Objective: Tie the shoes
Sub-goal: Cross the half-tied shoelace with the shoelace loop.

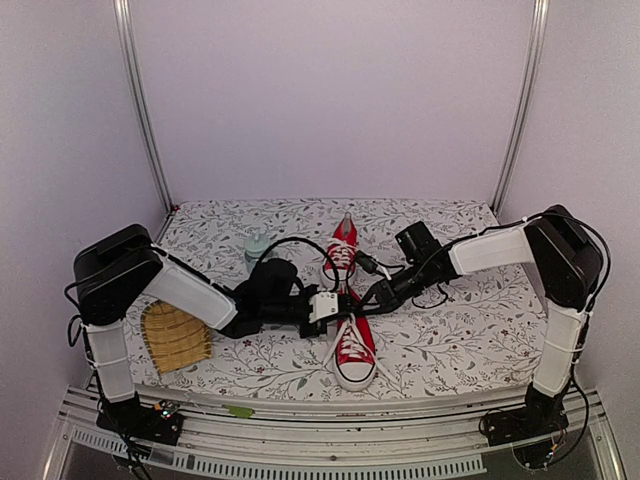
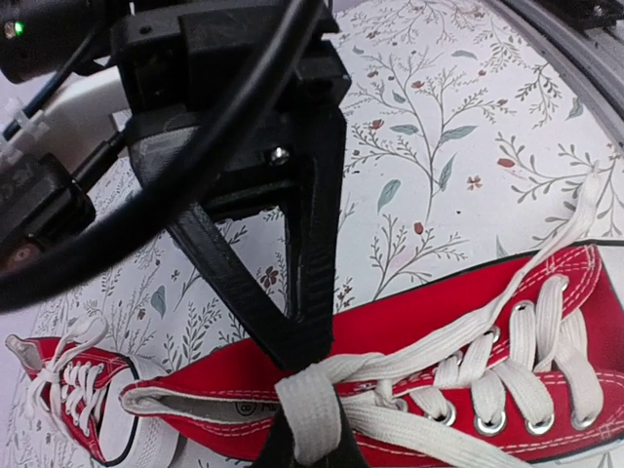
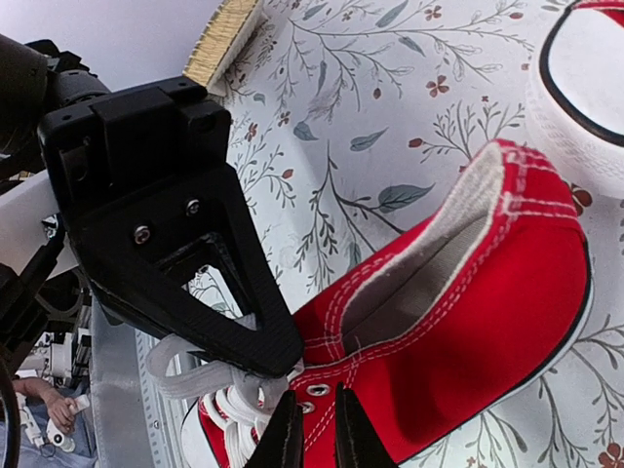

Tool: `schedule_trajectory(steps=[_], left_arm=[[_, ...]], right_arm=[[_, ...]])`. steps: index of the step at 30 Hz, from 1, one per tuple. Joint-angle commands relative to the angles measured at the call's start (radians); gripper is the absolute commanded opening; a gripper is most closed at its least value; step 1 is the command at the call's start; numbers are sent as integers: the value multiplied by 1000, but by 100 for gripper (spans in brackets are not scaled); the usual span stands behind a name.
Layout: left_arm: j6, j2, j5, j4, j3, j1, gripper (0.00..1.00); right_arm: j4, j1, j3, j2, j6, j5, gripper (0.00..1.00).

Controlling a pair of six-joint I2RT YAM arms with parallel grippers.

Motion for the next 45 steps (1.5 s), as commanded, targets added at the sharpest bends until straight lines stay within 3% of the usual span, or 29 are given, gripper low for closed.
schedule_trajectory(steps=[1, 10, 12, 20, 24, 27, 31, 36, 45], left_arm=[[19, -20, -52, 52, -8, 0, 0], [19, -16, -58, 59, -7, -3, 0], [18, -18, -58, 63, -13, -3, 0], [7, -19, -38, 85, -18, -5, 0], [23, -22, -51, 83, -30, -4, 0], [41, -23, -67, 91, -39, -5, 0], [86, -17, -103, 144, -61, -16, 0], [124, -3, -122, 174, -72, -29, 0], [127, 1, -123, 170, -75, -32, 0]], right_arm=[[28, 9, 33, 27, -53, -105, 16], [45, 40, 35, 53, -72, -167, 18], [50, 39, 25, 44, -72, -164, 23], [84, 53, 29, 62, -38, -113, 20], [62, 25, 5, 8, -43, -162, 33], [31, -4, -21, -50, -70, -160, 35], [36, -25, -43, -66, -70, -124, 33], [89, -25, -15, 23, -14, -64, 20], [153, 4, 32, 97, 34, -162, 20]])
